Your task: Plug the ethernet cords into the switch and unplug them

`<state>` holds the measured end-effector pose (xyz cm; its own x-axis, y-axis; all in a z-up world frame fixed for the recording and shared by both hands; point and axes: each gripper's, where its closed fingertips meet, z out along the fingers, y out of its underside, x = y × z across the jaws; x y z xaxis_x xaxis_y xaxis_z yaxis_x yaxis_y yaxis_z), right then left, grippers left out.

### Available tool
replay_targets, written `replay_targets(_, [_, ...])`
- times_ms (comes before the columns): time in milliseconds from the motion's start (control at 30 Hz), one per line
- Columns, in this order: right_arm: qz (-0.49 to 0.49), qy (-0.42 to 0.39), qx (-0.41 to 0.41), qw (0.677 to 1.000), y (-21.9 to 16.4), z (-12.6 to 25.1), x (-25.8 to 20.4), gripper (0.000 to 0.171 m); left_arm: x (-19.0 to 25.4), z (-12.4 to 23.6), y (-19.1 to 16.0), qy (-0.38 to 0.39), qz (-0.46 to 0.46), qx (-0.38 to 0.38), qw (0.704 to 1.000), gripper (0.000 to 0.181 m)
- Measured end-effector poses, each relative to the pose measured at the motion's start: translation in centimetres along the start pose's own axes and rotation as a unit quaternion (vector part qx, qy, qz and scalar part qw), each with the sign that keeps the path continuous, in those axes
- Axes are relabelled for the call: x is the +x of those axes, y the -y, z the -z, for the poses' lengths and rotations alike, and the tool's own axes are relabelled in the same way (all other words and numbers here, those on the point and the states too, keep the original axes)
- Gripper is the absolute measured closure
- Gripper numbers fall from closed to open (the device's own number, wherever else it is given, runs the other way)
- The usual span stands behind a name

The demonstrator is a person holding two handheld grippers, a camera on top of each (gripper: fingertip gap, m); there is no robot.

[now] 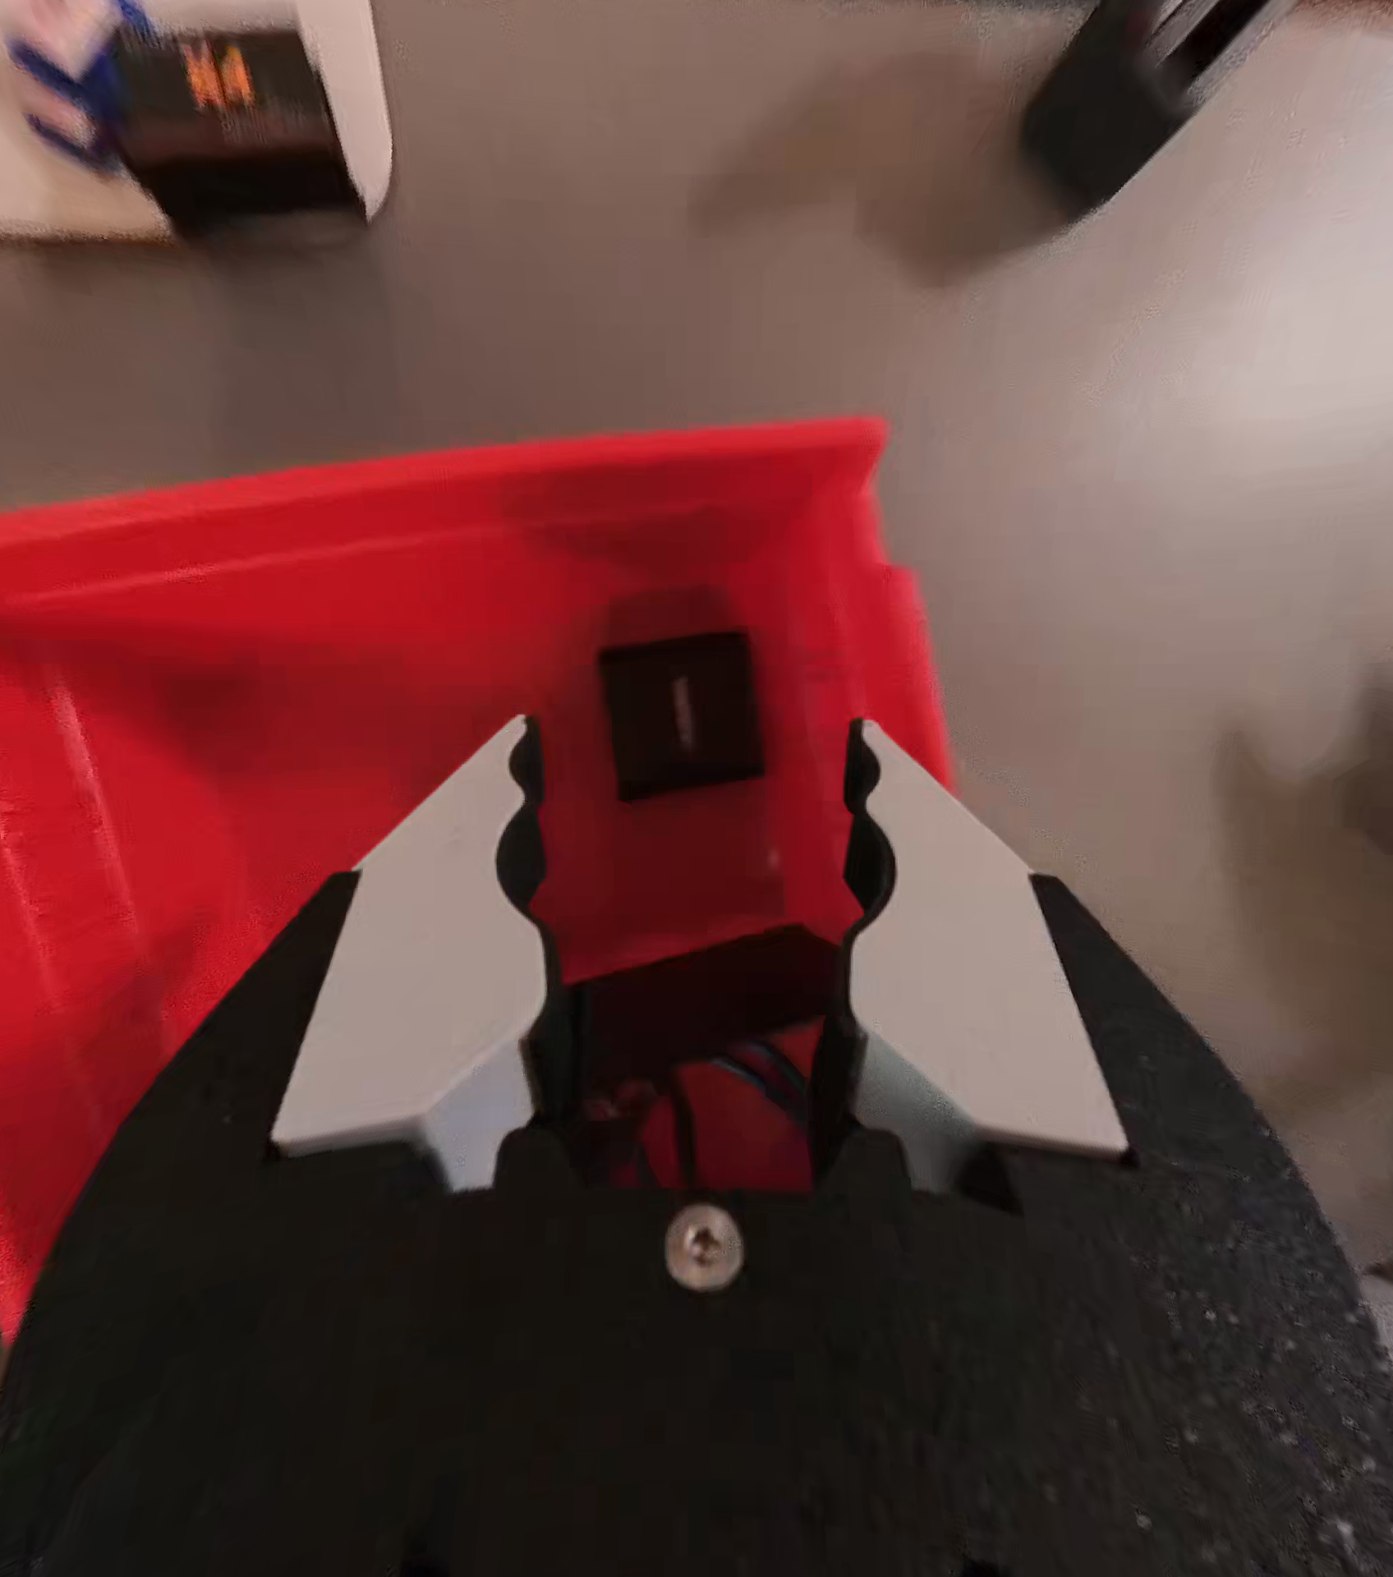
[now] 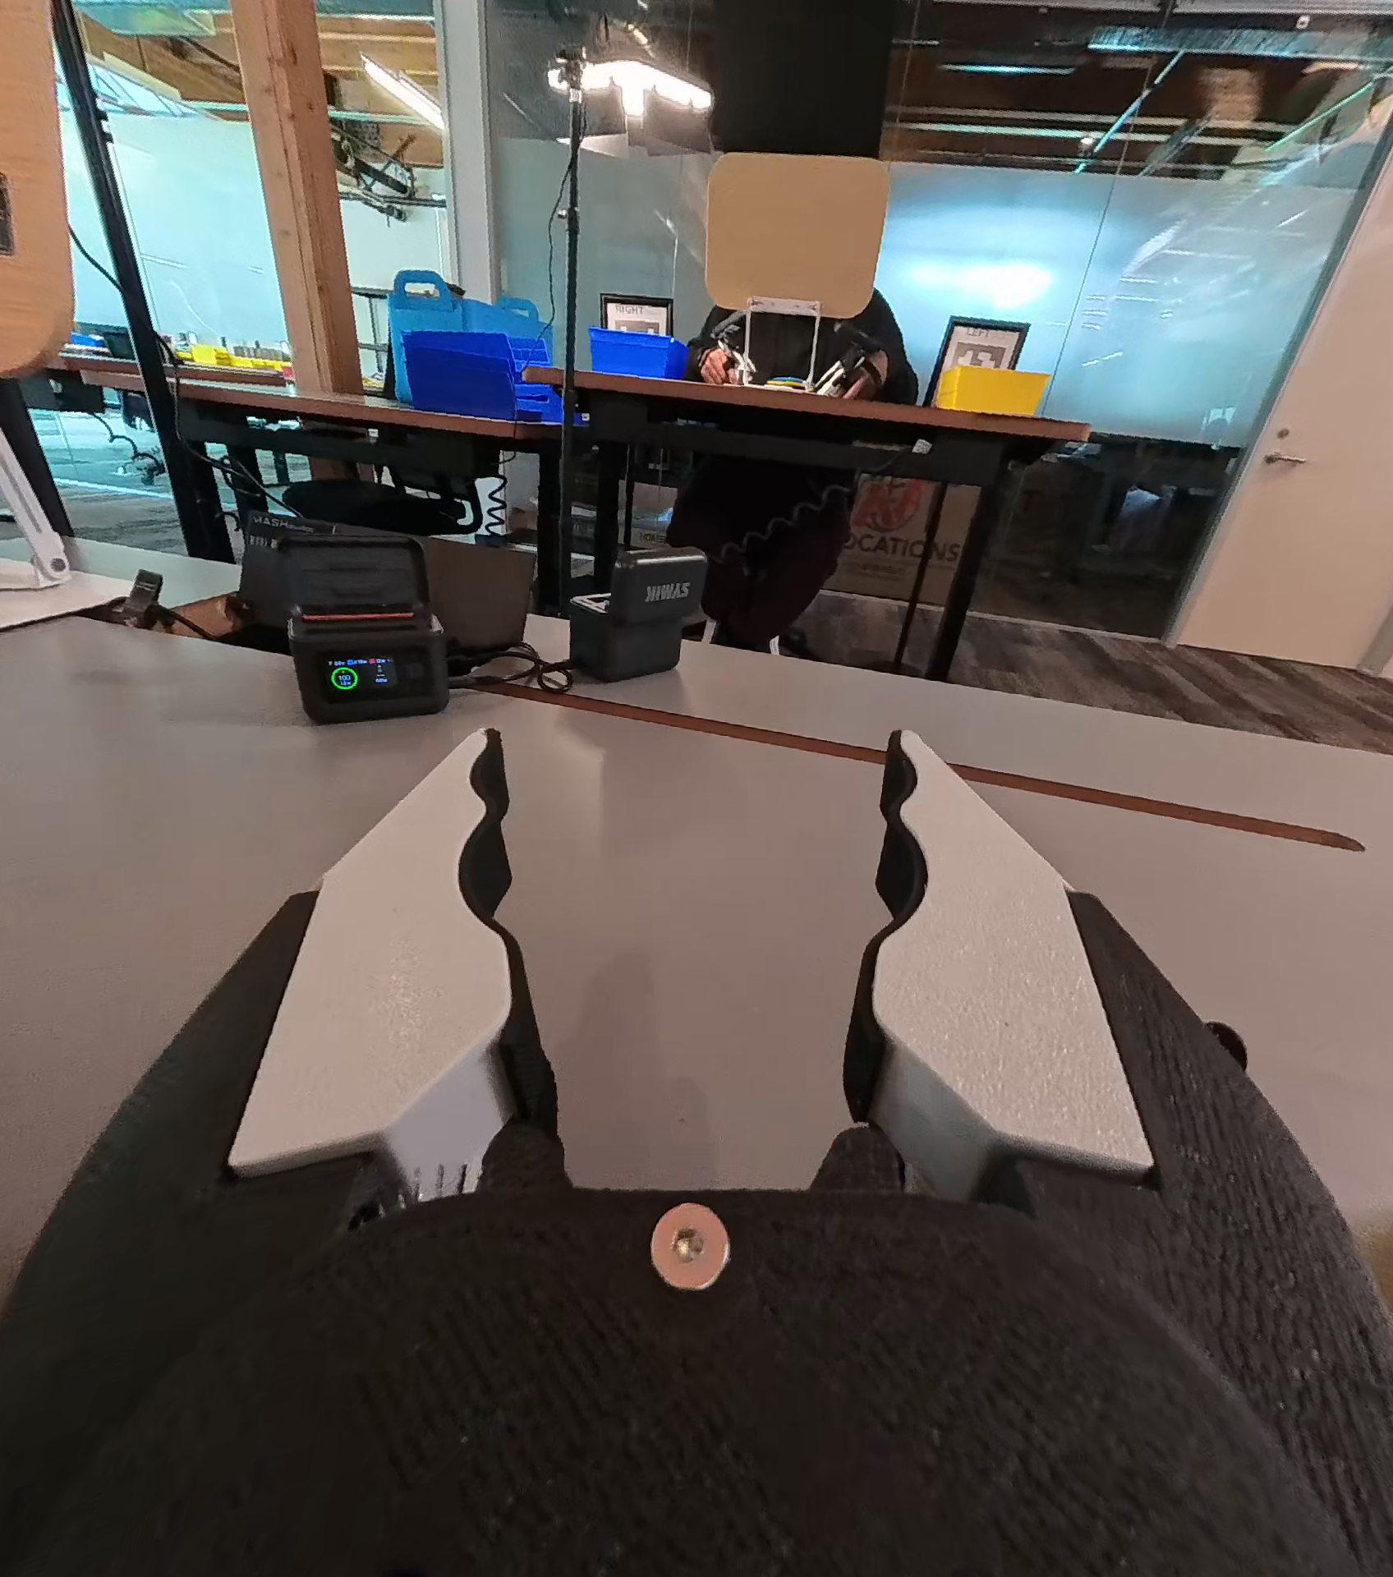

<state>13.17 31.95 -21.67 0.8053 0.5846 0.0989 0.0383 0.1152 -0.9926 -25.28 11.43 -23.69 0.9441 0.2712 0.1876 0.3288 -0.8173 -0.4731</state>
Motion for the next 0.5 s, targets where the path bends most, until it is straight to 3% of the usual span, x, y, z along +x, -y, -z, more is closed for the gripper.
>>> replay_targets(133, [0.004,0.005,0.003,1.000,0.1,0.0,-0.2,0.083,-0.9,-4.1,-1.7,-0.016,0.032,-0.096,0.995,0.110])
replay_targets(500, [0.001,0.014,0.003,1.000,0.0,-0.1,-0.4,0.083,-1.6,-7.4,-3.2,0.033,0.022,-0.163,0.986,0.107])
